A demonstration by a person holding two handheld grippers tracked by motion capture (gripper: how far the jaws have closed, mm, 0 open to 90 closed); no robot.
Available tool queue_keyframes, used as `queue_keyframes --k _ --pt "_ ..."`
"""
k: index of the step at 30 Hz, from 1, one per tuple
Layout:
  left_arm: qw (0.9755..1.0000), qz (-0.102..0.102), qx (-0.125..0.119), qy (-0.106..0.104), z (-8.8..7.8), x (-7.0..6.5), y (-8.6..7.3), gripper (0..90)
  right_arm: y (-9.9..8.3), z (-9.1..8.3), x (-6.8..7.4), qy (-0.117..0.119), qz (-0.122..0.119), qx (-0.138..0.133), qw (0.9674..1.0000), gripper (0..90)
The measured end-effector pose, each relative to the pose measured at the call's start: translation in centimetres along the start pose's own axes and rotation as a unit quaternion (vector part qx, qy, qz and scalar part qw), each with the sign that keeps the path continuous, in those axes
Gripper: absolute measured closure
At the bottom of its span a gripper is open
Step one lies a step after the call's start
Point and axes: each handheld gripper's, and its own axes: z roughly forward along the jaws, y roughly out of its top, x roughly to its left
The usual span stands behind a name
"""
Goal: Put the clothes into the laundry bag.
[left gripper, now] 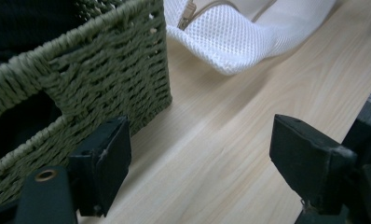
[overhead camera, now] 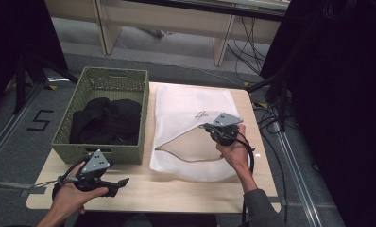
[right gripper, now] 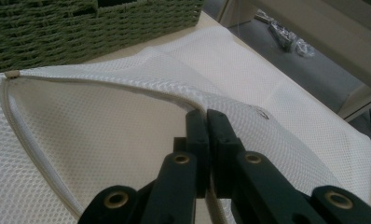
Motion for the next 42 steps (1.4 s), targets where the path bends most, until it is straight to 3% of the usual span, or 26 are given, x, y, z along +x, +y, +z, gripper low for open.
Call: queue_keyframes --k 4,6,9,13,16,18,21,23,24,26,27,29,33,34,38,40,42 --pt "0.9998 0.009 -0.002 0.02 -0.6 -0.2 0.9 18.5 0.4 -0.1 -0.3 -0.002 0.009 -0.004 0.9999 89.0" --pt "0.9996 0.019 -0.013 0.019 -1.1 -0.1 1.4 18.5 0.5 0.0 -0.3 0.004 0.01 -0.003 0.9999 89.0" --pt "0.9994 0.015 -0.014 0.029 -2.0 0.3 2.3 18.5 0.7 -0.1 -0.6 -0.002 0.0 -0.008 1.0 89.0" --pt "0.9988 0.001 -0.017 0.045 -3.0 1.7 3.6 18.6 0.8 -0.1 -0.6 0.006 0.012 -0.002 0.9999 89.0" --pt "0.9988 0.0 0.002 0.05 -3.3 3.3 4.8 18.4 0.8 0.1 -0.6 -0.002 0.003 -0.009 1.0 89.0" --pt "0.9978 0.009 0.005 0.065 -3.5 4.3 5.8 18.4 0.9 0.1 -0.4 0.008 0.008 0.0 0.9999 89.0" --pt "0.9954 0.005 0.022 0.093 -3.6 6.3 7.5 14.3 0.9 0.1 -0.4 -0.002 0.001 -0.008 1.0 89.0" --pt "0.9953 -0.01 0.025 0.093 -3.3 8.0 8.8 15.8 0.9 0.1 -0.4 0.003 0.003 -0.007 1.0 89.0" --pt "0.9939 -0.015 0.03 0.105 -3.1 8.8 9.4 14.5 0.9 0.2 -0.3 0.001 0.003 -0.006 1.0 89.0" --pt "0.9923 -0.011 0.036 0.118 -2.4 9.9 10.5 14.7 0.9 0.3 -0.1 -0.002 -0.001 -0.009 1.0 89.0" --pt "0.9921 -0.008 0.041 0.118 -1.8 10.3 10.8 14.7 0.9 0.3 -0.1 0.003 -0.002 -0.004 1.0 88.9" --pt "0.9926 -0.023 0.056 0.105 -0.6 11.1 11.3 14.7 0.9 0.3 0.1 0.001 0.002 -0.005 1.0 89.0" --pt "0.9922 -0.013 0.081 0.095 1.2 11.8 11.7 15.0 0.9 0.3 -0.1 0.0 -0.006 -0.009 0.9999 88.9" --pt "0.9928 -0.016 0.076 0.091 1.5 12.0 11.8 15.0 0.9 0.3 -0.1 0.0 -0.006 -0.009 0.9999 88.9" --pt "0.9911 -0.02 0.088 0.098 2.7 13.2 12.1 14.9 0.8 0.4 -0.2 0.011 -0.014 -0.007 0.9998 88.9" --pt "0.9917 -0.027 0.087 0.091 3.6 14.0 12.0 14.7 0.8 0.4 -0.1 0.011 -0.013 -0.006 0.9998 88.9" --pt "0.9904 -0.032 0.097 0.094 4.5 14.7 11.9 14.8 0.8 0.5 -0.1 0.01 -0.013 -0.006 0.9999 88.9"
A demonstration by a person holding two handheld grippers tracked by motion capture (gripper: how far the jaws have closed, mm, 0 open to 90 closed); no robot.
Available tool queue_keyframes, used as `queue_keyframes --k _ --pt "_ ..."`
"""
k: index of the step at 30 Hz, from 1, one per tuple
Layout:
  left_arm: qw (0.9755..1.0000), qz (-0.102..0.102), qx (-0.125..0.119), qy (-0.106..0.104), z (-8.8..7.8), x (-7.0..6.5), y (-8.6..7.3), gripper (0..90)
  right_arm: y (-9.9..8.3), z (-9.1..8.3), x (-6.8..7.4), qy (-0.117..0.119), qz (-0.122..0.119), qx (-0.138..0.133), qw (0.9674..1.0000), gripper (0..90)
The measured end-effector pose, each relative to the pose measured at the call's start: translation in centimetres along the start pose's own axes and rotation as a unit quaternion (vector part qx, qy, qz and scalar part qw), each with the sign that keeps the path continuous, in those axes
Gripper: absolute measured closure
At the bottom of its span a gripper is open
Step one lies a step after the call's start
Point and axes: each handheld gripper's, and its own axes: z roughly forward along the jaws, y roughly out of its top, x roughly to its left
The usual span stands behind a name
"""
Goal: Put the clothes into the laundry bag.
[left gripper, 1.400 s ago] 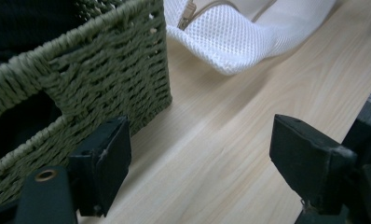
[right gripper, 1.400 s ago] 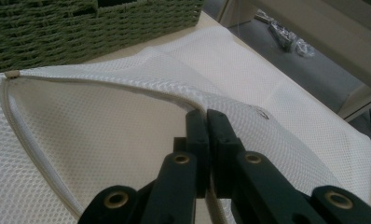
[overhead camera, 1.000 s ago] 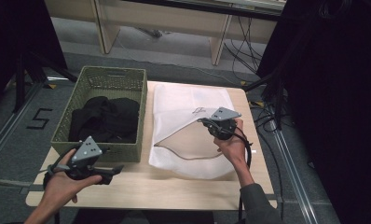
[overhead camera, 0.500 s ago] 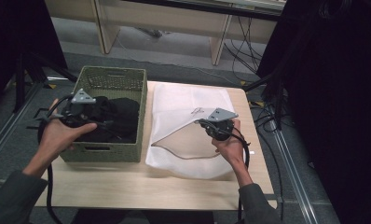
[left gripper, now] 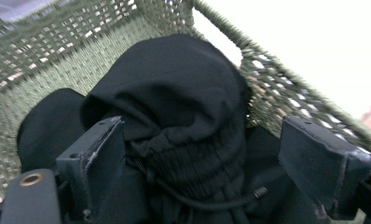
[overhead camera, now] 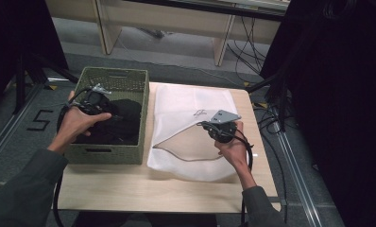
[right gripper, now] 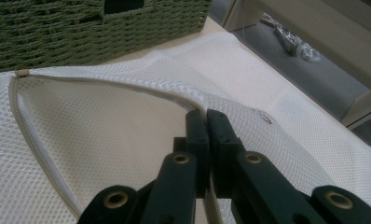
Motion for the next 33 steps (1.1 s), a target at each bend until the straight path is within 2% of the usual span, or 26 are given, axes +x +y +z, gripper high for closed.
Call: queue_keyframes --k 2,4,6,8,9,11,13,14,15,18,21,25,26,27,28,29,30,31,32,33 --pt "0.9998 -0.001 0.02 -0.003 1.3 0.4 -0.1 14.8 -0.1 0.1 0.1 0.001 0.009 0.001 1.0 89.0" --pt "0.9998 -0.003 0.018 -0.008 2.6 0.6 -0.5 14.9 -0.1 0.1 0.1 0.003 0.003 0.002 1.0 88.9" --pt "0.9987 0.004 0.048 -0.017 3.4 0.8 -0.5 14.5 -0.1 0.2 0.1 0.004 0.007 0.002 1.0 88.9" --pt "0.9989 0.003 0.044 -0.014 4.2 0.9 -0.7 14.3 -0.1 0.1 0.1 0.002 0.009 0.003 1.0 88.9" --pt "0.9986 0.0 0.049 -0.02 4.4 1.0 -0.6 14.2 -0.2 0.2 0.0 0.001 0.0 0.001 1.0 88.9" --pt "0.9985 -0.001 0.05 -0.022 4.8 1.3 -0.6 13.2 -0.2 0.2 0.0 0.003 0.006 0.001 1.0 88.9" --pt "0.9975 0.005 0.065 -0.026 5.4 1.6 -0.9 11.2 -0.2 0.2 0.0 0.002 0.006 0.001 1.0 88.9" --pt "0.9979 -0.005 0.061 -0.023 5.9 1.6 -1.2 9.2 -0.2 0.2 0.0 0.001 0.004 0.001 1.0 88.9" --pt "0.9962 -0.002 0.084 -0.023 6.2 1.8 -1.3 4.9 -0.2 0.2 0.0 0.001 -0.002 0.003 1.0 88.9" --pt "0.9925 0.023 0.12 -0.004 7.2 1.5 -1.9 0.2 -0.2 0.2 0.0 0.0 0.003 0.004 1.0 88.9" --pt "0.9928 0.013 0.119 -0.005 7.9 1.4 -2.2 0.0 -0.2 0.2 0.0 0.003 -0.004 0.004 1.0 88.9" --pt "0.9927 0.005 0.12 -0.004 8.5 1.5 -2.3 0.0 -0.3 0.3 0.0 0.003 0.003 0.005 1.0 88.9" --pt "0.9931 -0.003 0.117 0.001 8.7 1.4 -2.3 0.0 -0.3 0.2 0.0 0.006 0.001 0.009 0.9999 88.8" --pt "0.9926 0.001 0.121 0.006 8.8 1.4 -2.4 0.0 -0.3 0.2 0.0 0.006 0.001 0.009 0.9999 88.8" --pt "0.9918 0.003 0.127 0.017 9.1 1.3 -2.5 0.0 -0.3 0.3 0.0 0.005 0.002 0.007 1.0 88.9" --pt "0.9899 0.014 0.137 0.03 9.4 1.2 -2.7 0.0 -0.3 0.3 0.1 0.005 0.002 0.008 1.0 88.8" --pt "0.9846 0.035 0.164 0.048 10.1 1.2 -3.1 0.0 -0.3 0.3 0.1 0.002 0.002 0.006 1.0 88.8" --pt "0.9846 0.035 0.164 0.048 10.1 1.2 -3.1 0.0 -0.3 0.3 0.1 0.002 0.002 0.006 1.0 88.8" --pt "0.9868 0.014 0.154 0.047 10.5 1.2 -3.4 0.0 -0.3 0.2 0.1 0.003 0.002 0.007 1.0 88.8" --pt "0.9868 0.008 0.154 0.048 10.5 1.3 -3.4 0.0 -0.3 0.2 0.1 0.002 0.002 0.006 1.0 88.8"
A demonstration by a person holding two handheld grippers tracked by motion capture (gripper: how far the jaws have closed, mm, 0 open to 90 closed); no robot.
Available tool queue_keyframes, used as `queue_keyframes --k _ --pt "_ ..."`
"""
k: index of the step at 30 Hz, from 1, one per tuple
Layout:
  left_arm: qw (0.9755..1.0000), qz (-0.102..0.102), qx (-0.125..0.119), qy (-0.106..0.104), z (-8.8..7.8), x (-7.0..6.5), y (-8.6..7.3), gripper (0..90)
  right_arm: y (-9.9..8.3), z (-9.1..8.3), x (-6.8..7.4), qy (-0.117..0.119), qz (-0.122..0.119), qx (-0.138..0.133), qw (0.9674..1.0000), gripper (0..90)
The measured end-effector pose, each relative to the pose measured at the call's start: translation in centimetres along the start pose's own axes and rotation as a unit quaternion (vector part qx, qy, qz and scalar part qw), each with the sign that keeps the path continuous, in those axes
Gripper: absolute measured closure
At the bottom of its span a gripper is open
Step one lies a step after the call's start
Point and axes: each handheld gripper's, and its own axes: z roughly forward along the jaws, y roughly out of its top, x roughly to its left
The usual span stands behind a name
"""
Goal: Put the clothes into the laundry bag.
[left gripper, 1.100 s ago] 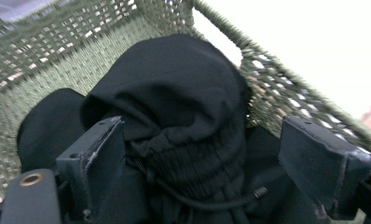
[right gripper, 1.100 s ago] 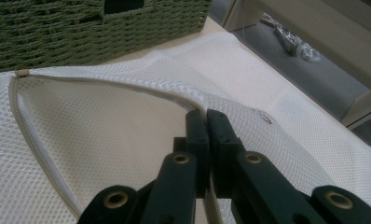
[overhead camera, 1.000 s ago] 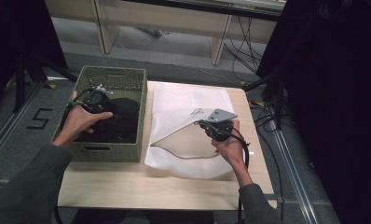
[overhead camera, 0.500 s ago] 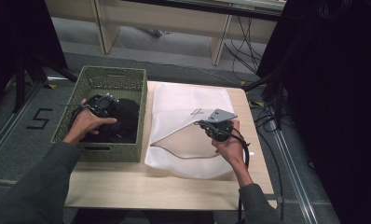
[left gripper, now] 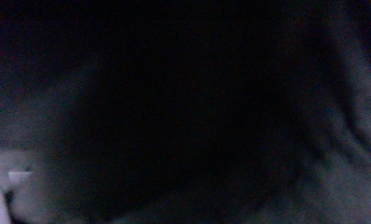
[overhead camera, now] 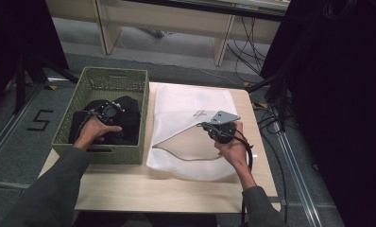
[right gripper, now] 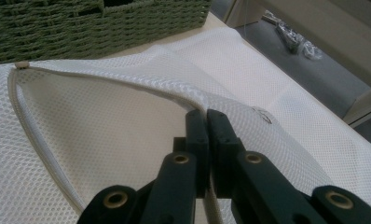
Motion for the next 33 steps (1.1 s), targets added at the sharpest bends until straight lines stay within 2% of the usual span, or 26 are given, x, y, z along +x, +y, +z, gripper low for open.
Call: queue_keyframes --k 2,3,6,9,15,16,17,18,19,20,21,22,23,24,27,28,33 --pt "1.0 -0.007 -0.004 0.0 -0.1 0.0 -0.1 1.1 0.0 0.0 -0.1 0.0 -0.002 -0.002 1.0 88.8" --pt "0.9999 -0.01 -0.006 -0.002 -0.1 0.0 -0.1 4.8 0.0 0.0 -0.2 0.001 -0.005 0.0 1.0 88.8" --pt "0.9997 -0.018 -0.002 -0.015 -0.1 0.2 -0.1 10.9 0.0 0.0 0.0 -0.001 0.007 0.0 1.0 88.8" --pt "0.9997 -0.017 0.002 -0.018 -0.1 0.1 -0.2 16.9 0.0 0.0 -0.1 0.0 -0.004 -0.003 1.0 88.8" --pt "0.9997 -0.015 0.007 -0.017 -0.4 -0.1 -0.1 31.6 0.0 -0.1 -0.1 0.001 -0.001 0.0 1.0 88.8" --pt "0.9998 -0.008 0.007 -0.014 -0.5 0.0 -0.1 31.6 0.0 -0.1 -0.1 0.001 -0.001 0.0 1.0 88.8" --pt "0.9999 -0.007 0.001 -0.009 -0.6 -0.1 -0.1 34.2 0.0 -0.1 -0.1 0.001 -0.002 0.0 1.0 88.8" --pt "1.0 -0.004 -0.007 -0.005 -1.0 0.0 -0.1 49.0 0.0 0.0 -0.2 0.002 -0.004 0.0 1.0 88.8" --pt "0.9995 -0.005 -0.031 -0.001 -1.6 0.0 -0.2 49.0 0.0 0.0 -0.2 0.002 -0.004 0.0 1.0 88.8" --pt "0.9991 -0.007 -0.042 0.001 -2.3 0.0 -0.1 58.4 0.0 0.0 -0.2 -0.001 0.001 0.0 1.0 88.8" --pt "0.9992 0.006 -0.038 -0.005 -2.8 0.1 0.0 63.0 0.0 0.0 -0.1 -0.001 0.003 -0.001 1.0 88.8" --pt "0.9993 0.013 -0.033 -0.008 -3.2 0.2 0.1 64.9 0.0 -0.1 -0.2 -0.002 0.005 -0.001 1.0 88.8" --pt "0.9991 0.006 -0.041 -0.002 -3.5 0.2 0.1 66.1 0.0 -0.1 -0.2 -0.002 0.006 -0.001 1.0 88.8" --pt "0.999 0.008 -0.044 -0.001 -3.8 0.3 0.0 66.5 0.0 -0.1 -0.2 -0.008 -0.001 -0.002 1.0 88.8" --pt "0.998 0.003 -0.062 -0.005 -4.6 0.5 0.0 67.3 0.0 -0.1 -0.3 -0.003 -0.003 -0.002 1.0 88.8" --pt "0.9977 0.0 -0.067 -0.008 -4.9 0.6 0.0 67.4 0.0 -0.2 -0.3 -0.007 0.003 -0.004 1.0 88.8" --pt "0.9943 -0.009 -0.105 -0.017 -7.5 1.1 0.5 67.6 0.0 -0.2 -0.4 -0.002 0.001 -0.002 1.0 88.8"
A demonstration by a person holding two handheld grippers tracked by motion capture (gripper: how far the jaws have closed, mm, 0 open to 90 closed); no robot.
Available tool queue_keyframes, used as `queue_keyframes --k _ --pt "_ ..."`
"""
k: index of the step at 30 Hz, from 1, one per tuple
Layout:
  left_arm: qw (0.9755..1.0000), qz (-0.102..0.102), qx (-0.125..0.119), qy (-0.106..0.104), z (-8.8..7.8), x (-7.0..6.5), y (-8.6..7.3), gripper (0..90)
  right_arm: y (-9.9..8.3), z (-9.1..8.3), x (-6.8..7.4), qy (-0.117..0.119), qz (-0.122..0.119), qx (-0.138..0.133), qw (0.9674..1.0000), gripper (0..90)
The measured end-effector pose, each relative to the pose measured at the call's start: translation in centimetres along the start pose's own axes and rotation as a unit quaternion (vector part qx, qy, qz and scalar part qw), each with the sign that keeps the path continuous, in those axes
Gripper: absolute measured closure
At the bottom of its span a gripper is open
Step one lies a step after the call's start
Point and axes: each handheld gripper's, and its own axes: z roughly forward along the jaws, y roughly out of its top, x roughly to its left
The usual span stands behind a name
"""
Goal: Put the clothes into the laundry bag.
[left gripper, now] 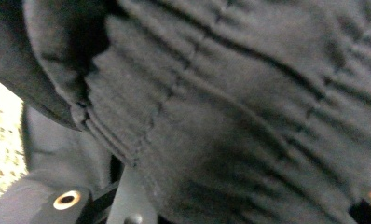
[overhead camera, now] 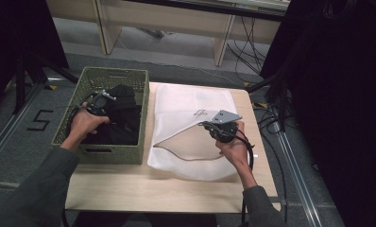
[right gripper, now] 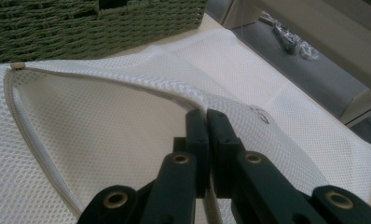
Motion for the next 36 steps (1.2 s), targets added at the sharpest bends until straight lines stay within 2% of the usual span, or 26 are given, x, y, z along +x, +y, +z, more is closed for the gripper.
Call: queue_keyframes --k 2,5,7,8,12,14,17,18,19,24,25,26,30,33,36 --pt "0.9997 -0.002 -0.026 0.003 -1.0 0.0 0.5 67.5 0.0 0.0 0.0 -0.004 0.003 -0.001 1.0 88.8" --pt "0.999 -0.004 -0.045 0.001 -2.8 0.1 1.5 67.5 0.0 0.0 0.0 -0.005 0.003 -0.001 1.0 88.8" --pt "0.9987 -0.008 -0.051 -0.007 -4.0 0.2 2.1 67.5 0.0 0.0 -0.1 -0.005 -0.002 -0.002 1.0 88.8" --pt "0.999 -0.002 -0.045 -0.004 -4.8 0.2 2.4 67.4 0.1 -0.1 0.0 -0.004 0.008 -0.002 1.0 88.8" --pt "0.9985 0.017 -0.053 -0.005 -7.3 -0.1 3.7 67.3 0.0 0.0 -0.1 -0.004 0.002 -0.003 1.0 88.8" --pt "0.9978 0.017 -0.064 -0.003 -8.4 -0.2 4.2 67.3 0.1 0.0 0.0 -0.003 0.008 -0.002 1.0 88.8" --pt "0.9973 0.026 -0.069 -0.009 -10.2 -0.4 4.9 67.3 0.1 -0.1 0.0 -0.004 0.007 -0.003 1.0 88.8" --pt "0.9971 0.028 -0.069 -0.012 -10.7 -0.4 5.1 67.3 0.0 -0.1 -0.2 -0.002 -0.001 0.001 1.0 88.8" --pt "0.9969 0.027 -0.073 -0.014 -11.1 -0.6 5.3 67.3 0.1 -0.1 -0.1 -0.002 0.008 0.001 1.0 88.8" --pt "0.9953 0.038 -0.082 -0.035 -13.2 -1.2 5.9 67.3 0.1 -0.1 -0.1 -0.002 0.008 0.0 1.0 88.8" --pt "0.994 0.037 -0.091 -0.048 -14.0 -1.6 6.0 67.3 0.1 -0.1 0.0 -0.005 0.015 -0.003 0.9999 88.9" --pt "0.994 0.037 -0.091 -0.048 -14.0 -1.6 6.0 67.3 0.1 -0.1 0.0 -0.005 0.015 -0.003 0.9999 88.9" --pt "0.9911 0.055 -0.097 -0.072 -15.7 -2.5 6.0 67.3 0.1 -0.1 -0.1 -0.004 0.009 -0.003 0.9999 88.8" --pt "0.9881 0.074 -0.108 -0.082 -17.1 -3.4 5.9 67.3 0.0 -0.2 -0.2 0.0 0.008 -0.001 1.0 88.8" --pt "0.9854 0.078 -0.118 -0.095 -18.0 -4.1 5.6 67.3 0.0 -0.1 -0.2 -0.005 0.017 -0.004 0.9998 88.8"
